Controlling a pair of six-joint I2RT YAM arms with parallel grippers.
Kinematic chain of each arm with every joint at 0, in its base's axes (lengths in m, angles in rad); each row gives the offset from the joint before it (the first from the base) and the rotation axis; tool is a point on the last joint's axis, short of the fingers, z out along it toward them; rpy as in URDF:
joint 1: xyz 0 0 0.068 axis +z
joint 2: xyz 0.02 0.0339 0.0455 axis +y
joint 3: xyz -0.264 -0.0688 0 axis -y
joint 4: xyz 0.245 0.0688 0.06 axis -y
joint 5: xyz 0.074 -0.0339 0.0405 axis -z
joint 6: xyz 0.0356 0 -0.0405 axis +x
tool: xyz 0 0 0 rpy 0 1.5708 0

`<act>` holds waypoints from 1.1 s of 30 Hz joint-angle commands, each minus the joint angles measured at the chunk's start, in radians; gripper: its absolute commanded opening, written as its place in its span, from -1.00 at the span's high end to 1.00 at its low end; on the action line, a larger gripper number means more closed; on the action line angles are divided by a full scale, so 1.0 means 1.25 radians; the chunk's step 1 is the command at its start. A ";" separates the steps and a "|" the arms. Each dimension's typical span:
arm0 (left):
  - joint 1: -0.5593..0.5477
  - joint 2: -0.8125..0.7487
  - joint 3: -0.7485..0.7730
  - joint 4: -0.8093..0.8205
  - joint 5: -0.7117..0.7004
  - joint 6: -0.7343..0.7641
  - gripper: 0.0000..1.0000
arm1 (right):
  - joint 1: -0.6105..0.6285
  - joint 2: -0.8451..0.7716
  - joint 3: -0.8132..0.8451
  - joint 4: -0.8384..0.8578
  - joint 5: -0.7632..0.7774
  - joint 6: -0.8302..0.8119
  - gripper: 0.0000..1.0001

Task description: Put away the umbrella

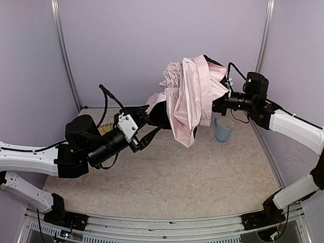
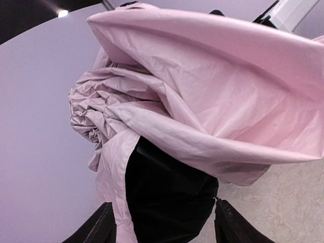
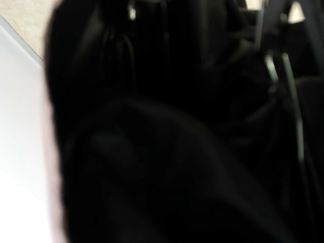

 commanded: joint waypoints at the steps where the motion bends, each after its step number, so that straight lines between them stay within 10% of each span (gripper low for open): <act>1: 0.003 0.065 0.058 0.140 -0.164 0.077 -0.17 | 0.009 -0.019 0.009 0.038 -0.018 0.006 1.00; 6: 0.004 0.115 0.065 0.206 -0.187 0.134 0.14 | 0.014 -0.022 0.004 0.032 -0.017 -0.002 1.00; 12: 0.008 0.159 0.073 0.269 -0.256 0.177 1.00 | 0.015 -0.024 0.001 0.033 -0.021 -0.003 1.00; 33: -0.122 0.299 0.021 0.265 -0.067 0.099 1.00 | -0.010 0.039 0.117 0.080 0.086 0.176 1.00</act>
